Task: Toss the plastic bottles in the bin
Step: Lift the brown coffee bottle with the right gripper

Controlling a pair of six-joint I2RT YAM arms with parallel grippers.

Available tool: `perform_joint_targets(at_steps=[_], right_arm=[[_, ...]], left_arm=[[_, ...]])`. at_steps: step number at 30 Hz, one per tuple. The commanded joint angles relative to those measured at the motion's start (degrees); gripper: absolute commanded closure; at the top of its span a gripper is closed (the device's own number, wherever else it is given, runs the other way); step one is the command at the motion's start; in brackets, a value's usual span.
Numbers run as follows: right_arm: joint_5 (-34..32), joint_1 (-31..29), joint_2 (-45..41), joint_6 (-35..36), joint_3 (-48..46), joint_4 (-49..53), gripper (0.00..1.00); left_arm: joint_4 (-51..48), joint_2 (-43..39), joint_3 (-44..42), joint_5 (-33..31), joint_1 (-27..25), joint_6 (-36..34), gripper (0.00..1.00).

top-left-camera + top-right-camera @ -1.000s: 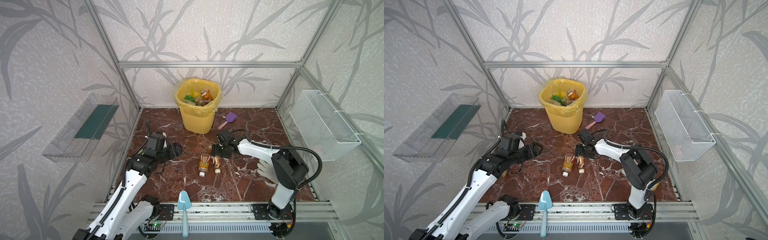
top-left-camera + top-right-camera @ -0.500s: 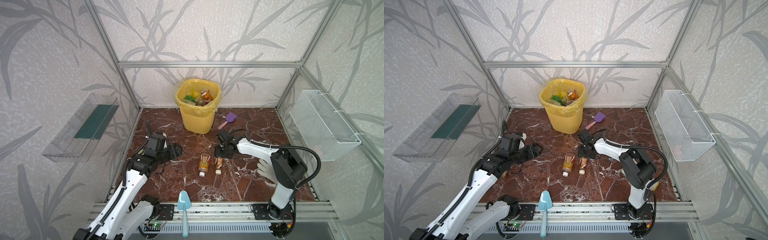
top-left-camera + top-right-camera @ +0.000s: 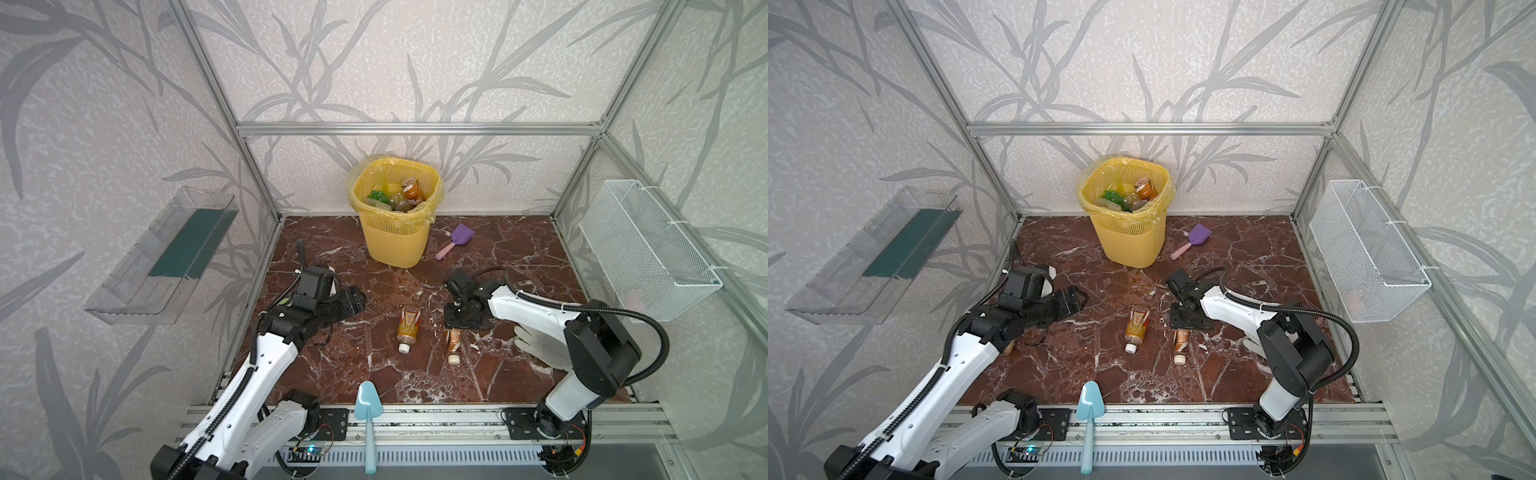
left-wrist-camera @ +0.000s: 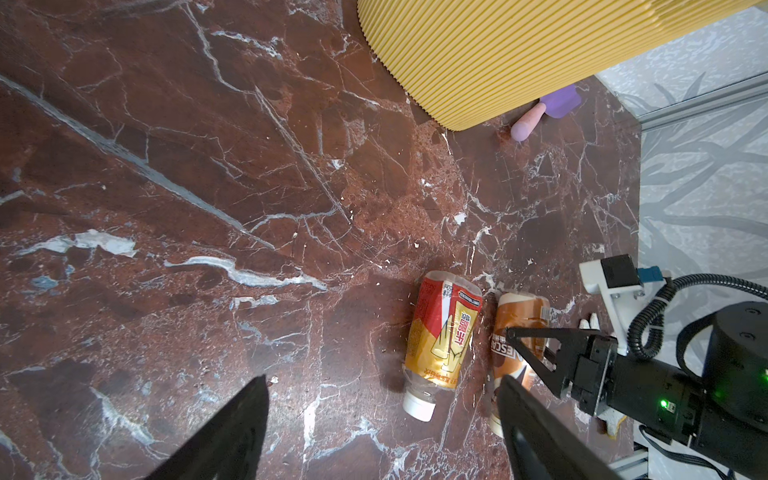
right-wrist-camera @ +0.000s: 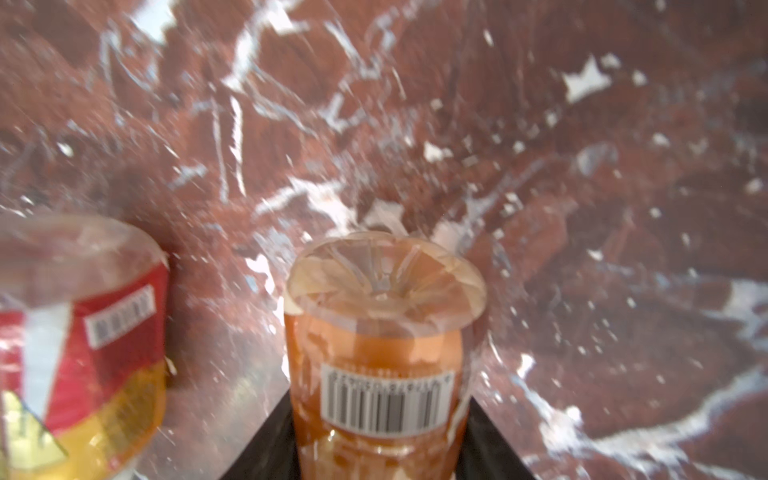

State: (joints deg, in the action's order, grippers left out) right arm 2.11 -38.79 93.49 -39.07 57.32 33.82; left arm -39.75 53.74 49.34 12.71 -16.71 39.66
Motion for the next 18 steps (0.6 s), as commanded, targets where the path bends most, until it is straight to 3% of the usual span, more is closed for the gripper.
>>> perform_joint_targets(at_steps=[1, 18], right_arm=[[-0.9, 0.0, -3.9, 0.7, -2.4, 3.9, 0.47], [1.1, 0.0, -9.3, 2.1, -9.9, 4.1, 0.4]], left_arm=[[0.8, 0.3, -0.5, 0.6, 0.3, -0.1, 0.14], [0.7, 1.1, -0.3, 0.9, 0.4, -0.4, 0.14]])
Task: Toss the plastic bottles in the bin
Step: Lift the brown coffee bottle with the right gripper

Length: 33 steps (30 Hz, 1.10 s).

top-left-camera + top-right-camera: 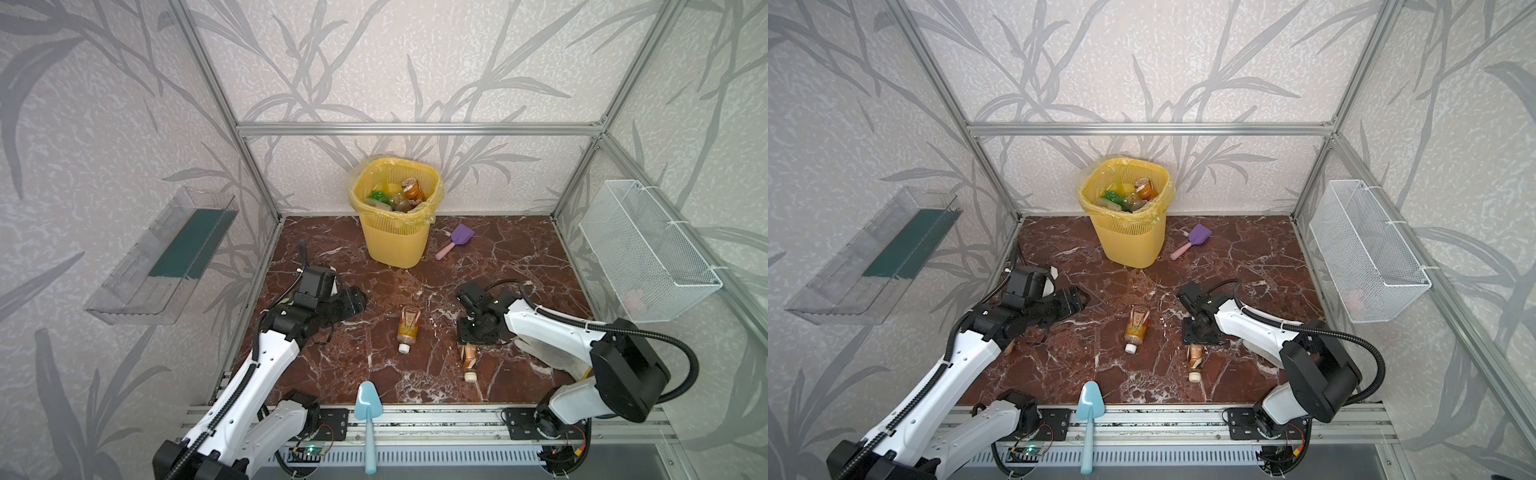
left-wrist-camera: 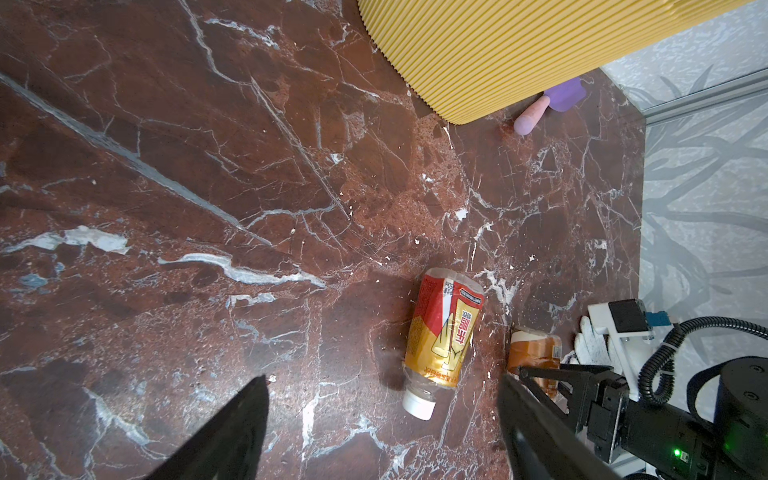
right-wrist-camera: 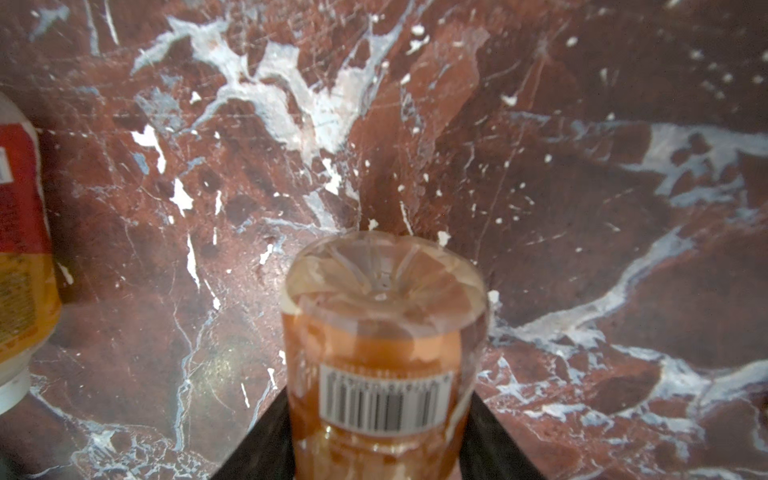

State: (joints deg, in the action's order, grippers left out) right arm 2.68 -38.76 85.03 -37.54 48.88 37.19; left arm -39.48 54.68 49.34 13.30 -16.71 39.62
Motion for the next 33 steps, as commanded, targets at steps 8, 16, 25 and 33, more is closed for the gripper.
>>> perform_joint_targets(at_steps=[8, 16, 25, 33], right_arm=[[1.2, -0.1, -3.0, 0.6, -3.4, -0.3, 0.31], [1.1, -0.2, -5.6, -0.1, -5.4, -0.5, 0.35], [1.4, -0.1, -7.5, -0.9, -6.4, -0.6, 0.41], [1.7, -0.1, -8.1, -1.5, -6.7, -1.3, 0.42]], left_arm=[[0.2, -0.2, -0.6, 0.0, 0.4, -0.3, 0.14], [0.3, 0.1, -0.9, 0.1, 0.3, -0.3, 0.14], [0.8, 0.6, -1.2, 0.3, 0.3, -0.3, 0.14], [1.1, 0.5, -1.6, 0.3, 0.3, -0.3, 0.14]])
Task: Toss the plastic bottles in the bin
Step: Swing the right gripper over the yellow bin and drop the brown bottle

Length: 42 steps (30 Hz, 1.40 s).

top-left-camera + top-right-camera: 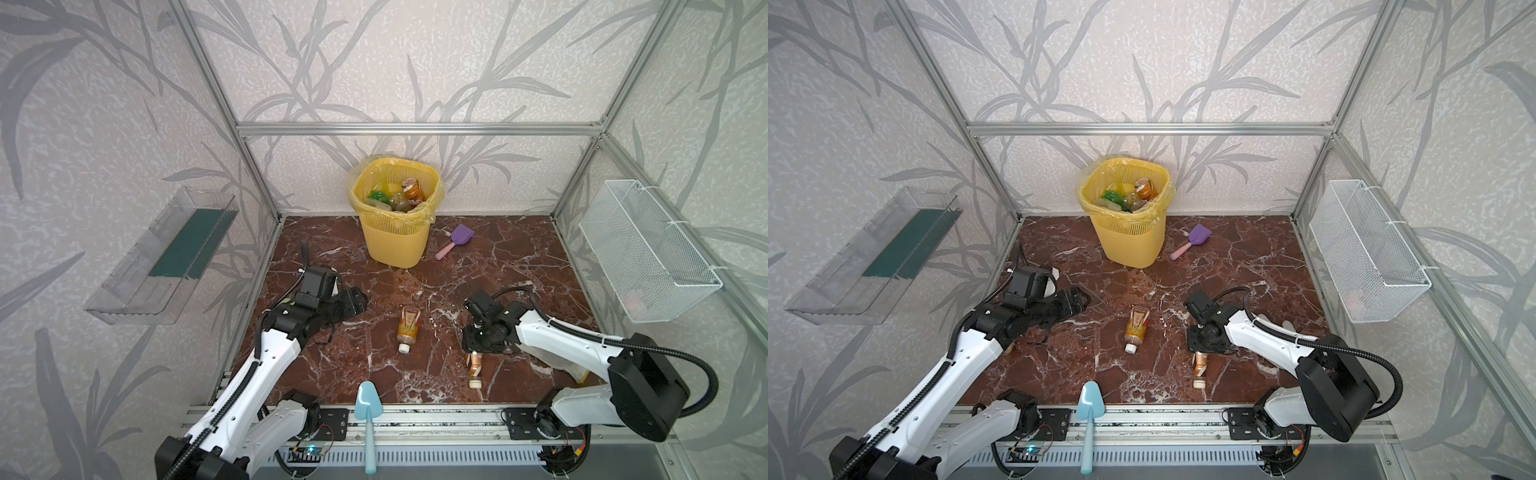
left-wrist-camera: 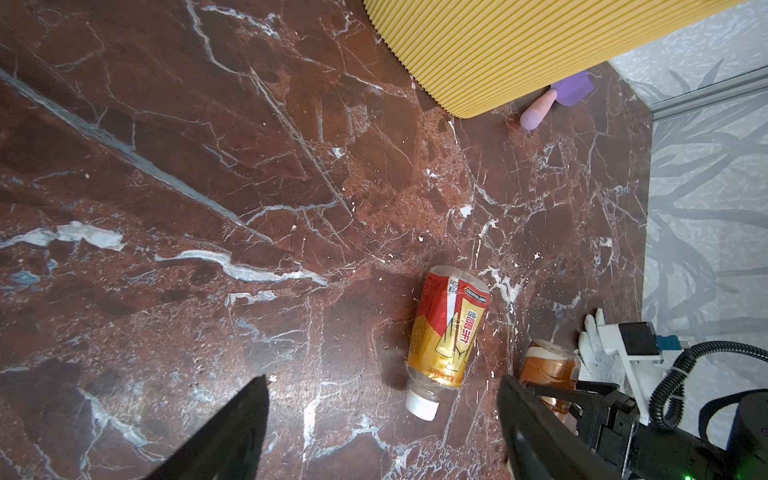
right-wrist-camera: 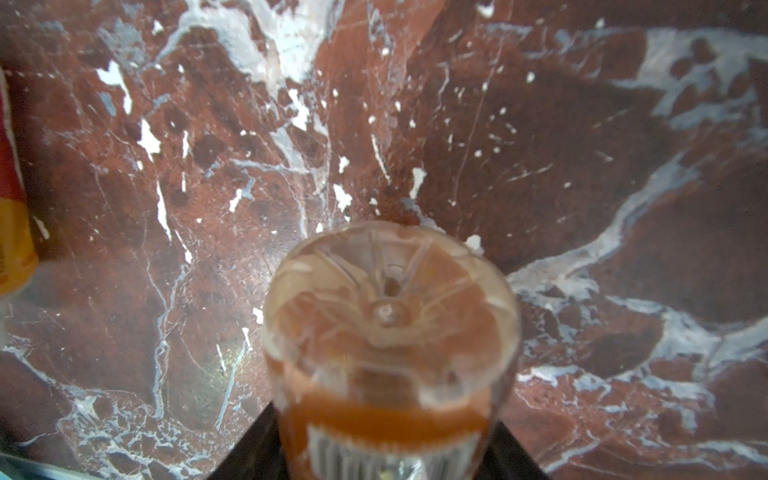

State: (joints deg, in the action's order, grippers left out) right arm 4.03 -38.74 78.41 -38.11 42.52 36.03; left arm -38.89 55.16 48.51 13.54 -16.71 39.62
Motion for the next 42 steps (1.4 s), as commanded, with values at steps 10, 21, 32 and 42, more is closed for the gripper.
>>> perform_joint_targets(at_steps=[10, 21, 32, 42], right_arm=[[-0.7, 0.8, -4.3, 0.5, 15.4, -0.4, 0.43], [-3.2, 7.6, 47.4, 5.4, 130.4, 17.5, 0.23], [-3.4, 8.6, 20.7, 5.6, 77.7, -0.2, 0.03], [-5.3, 9.3, -10.0, -0.6, 24.9, -8.5, 0.08]], left_arm=[[0.4, -0.2, -0.4, -0.4, 0.3, -0.2, 0.14], [-3.6, -2.2, 7.7, -0.4, 0.3, 1.7, 0.14], [-4.9, -4.4, 5.9, -4.0, 0.4, 0.3, 0.14], [-0.7, -4.3, -0.1, 1.1, 0.4, 0.9, 0.14]])
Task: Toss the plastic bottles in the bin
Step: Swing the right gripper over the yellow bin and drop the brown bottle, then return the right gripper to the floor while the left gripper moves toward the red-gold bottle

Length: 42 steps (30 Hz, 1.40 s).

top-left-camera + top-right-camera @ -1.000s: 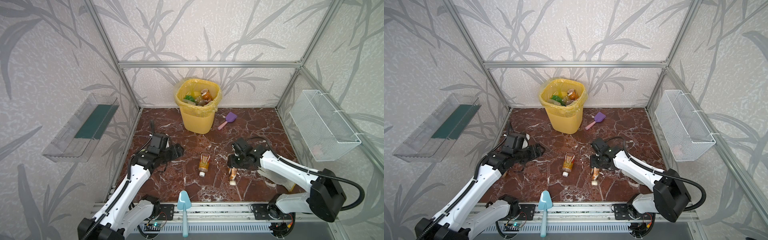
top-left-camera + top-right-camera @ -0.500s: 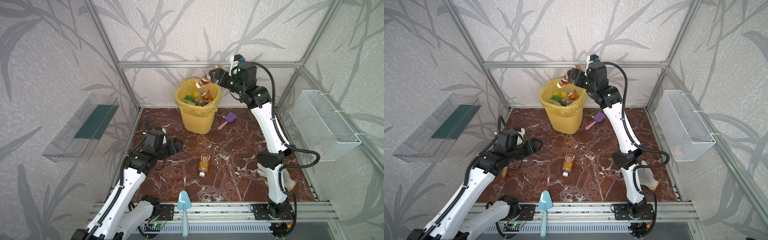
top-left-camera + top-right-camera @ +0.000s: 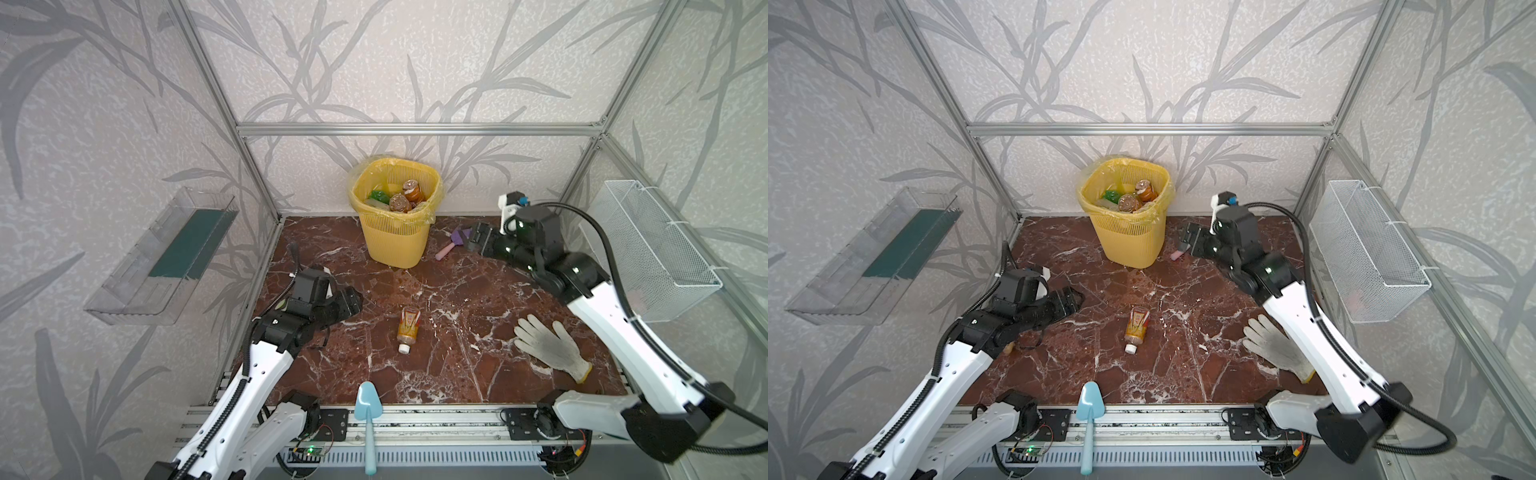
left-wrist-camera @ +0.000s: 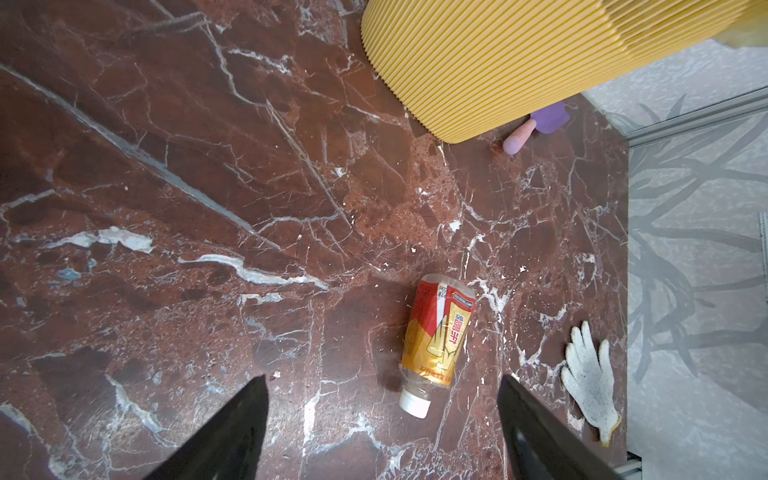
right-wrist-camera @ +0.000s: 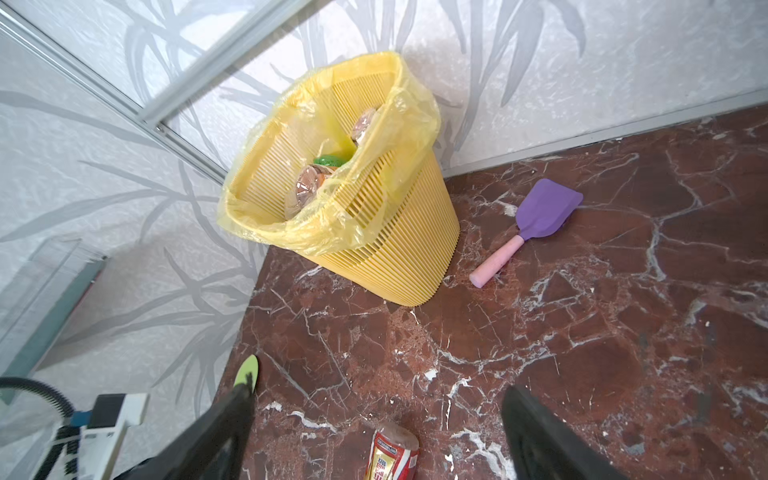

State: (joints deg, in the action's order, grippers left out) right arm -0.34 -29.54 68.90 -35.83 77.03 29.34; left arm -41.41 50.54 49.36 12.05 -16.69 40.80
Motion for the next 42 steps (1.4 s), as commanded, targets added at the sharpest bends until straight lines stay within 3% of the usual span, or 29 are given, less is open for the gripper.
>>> perform_joint_targets(at_steps=[1, 7, 15, 23, 34, 42], right_arm=[[-0.8, 0.1, -2.1, -3.5, -12.6, -2.2, 0.08], [2.4, 0.1, -8.6, -7.5, -27.8, -4.5, 0.1], [5.1, 0.1, -11.7, -10.4, -37.2, -5.7, 0.14], [5.7, 0.1, -12.4, -11.8, -40.5, -7.1, 0.15], [5.7, 0.1, -13.8, -12.2, -41.8, -6.3, 0.16], [5.6, 0.0, -14.8, -12.3, -42.2, -5.4, 0.16]], left_arm=[[2.2, 0.6, -1.2, 3.6, 0.3, 0.0, 0.14], [4.8, 2.2, -3.3, 4.3, -2.5, 1.5, 0.15], [9.2, 6.9, -5.1, -1.5, -14.5, 5.6, 0.16], [11.7, 16.1, -2.2, -6.6, -22.8, 6.3, 0.16], [13.4, 29.4, 4.2, -8.1, -27.4, 3.4, 0.1], [13.6, 37.5, 7.2, -8.2, -29.6, 2.4, 0.15]])
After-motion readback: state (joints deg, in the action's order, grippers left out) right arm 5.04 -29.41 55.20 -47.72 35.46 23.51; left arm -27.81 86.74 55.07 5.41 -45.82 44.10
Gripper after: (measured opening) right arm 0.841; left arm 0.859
